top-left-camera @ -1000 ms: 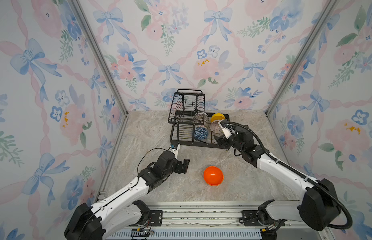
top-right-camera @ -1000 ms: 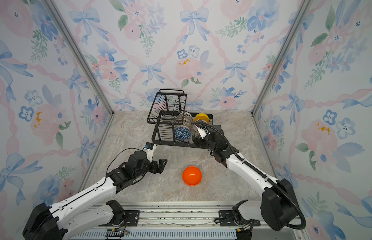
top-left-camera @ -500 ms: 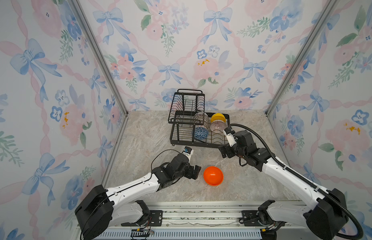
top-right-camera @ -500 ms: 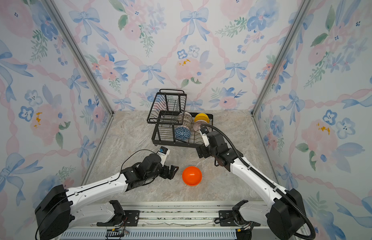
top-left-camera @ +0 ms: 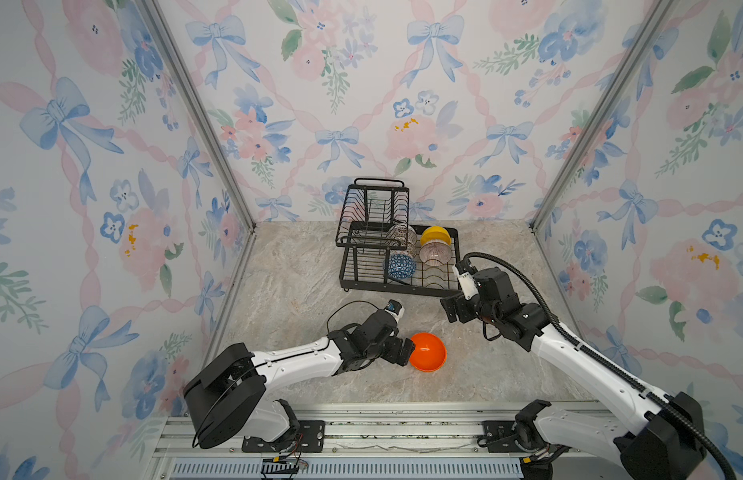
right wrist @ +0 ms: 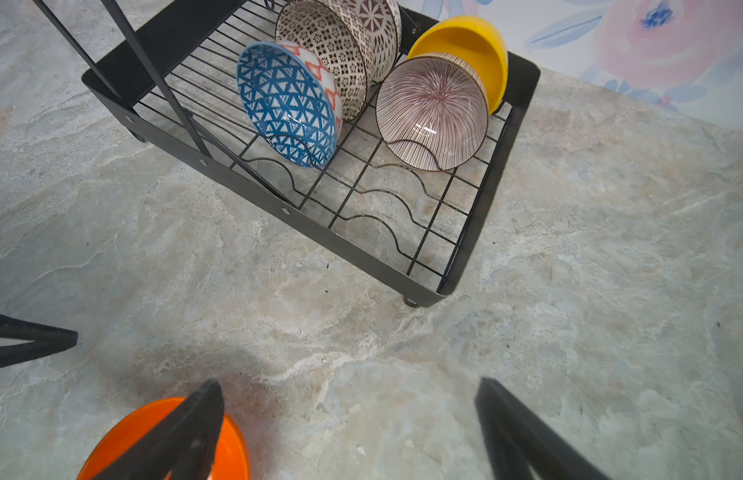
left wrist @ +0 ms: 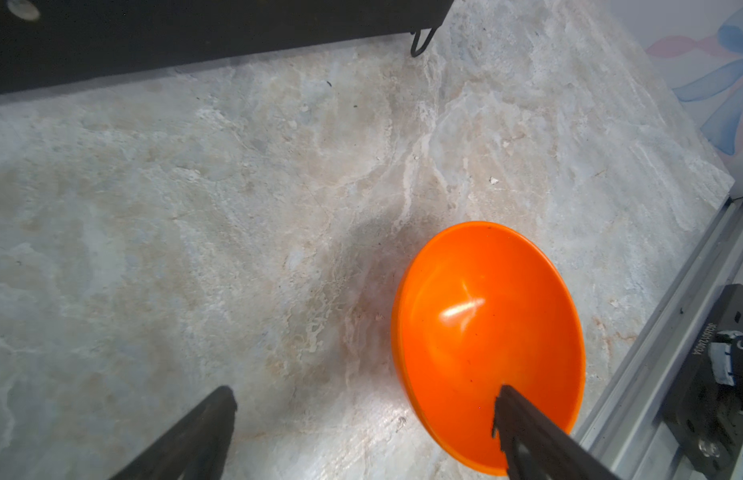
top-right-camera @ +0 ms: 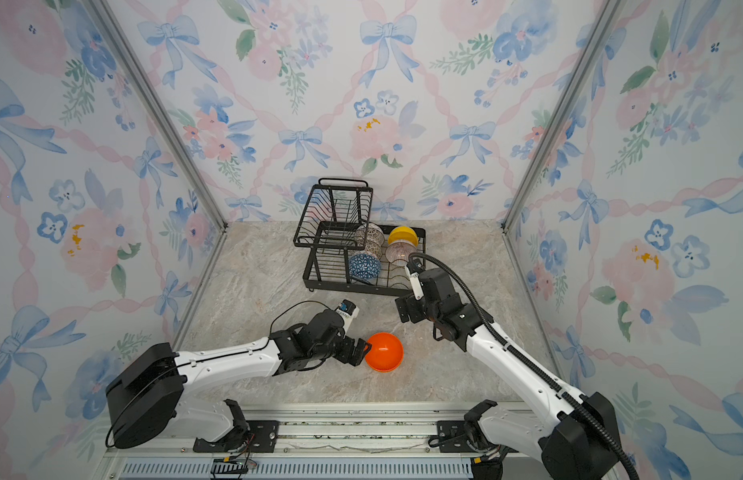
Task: Load the bowls into the dish rack
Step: 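Grasp the orange bowl's rim with the left gripper while right gripper moves toward it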
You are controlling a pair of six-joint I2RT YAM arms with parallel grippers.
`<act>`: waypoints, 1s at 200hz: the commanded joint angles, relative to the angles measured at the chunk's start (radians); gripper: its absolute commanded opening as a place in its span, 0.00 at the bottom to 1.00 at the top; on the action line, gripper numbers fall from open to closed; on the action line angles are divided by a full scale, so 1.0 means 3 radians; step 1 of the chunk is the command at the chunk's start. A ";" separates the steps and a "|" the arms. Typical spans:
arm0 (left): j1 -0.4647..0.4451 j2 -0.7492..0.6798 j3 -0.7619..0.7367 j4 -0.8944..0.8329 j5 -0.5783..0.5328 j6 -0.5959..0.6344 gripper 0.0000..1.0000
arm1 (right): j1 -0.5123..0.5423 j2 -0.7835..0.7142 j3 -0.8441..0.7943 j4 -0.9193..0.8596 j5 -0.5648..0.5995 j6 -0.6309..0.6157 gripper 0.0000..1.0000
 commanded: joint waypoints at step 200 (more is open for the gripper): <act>-0.0094 0.0832 0.0460 0.0000 0.0185 0.0068 0.60 | -0.0047 0.0164 -0.0013 -0.0010 -0.0021 0.0008 0.97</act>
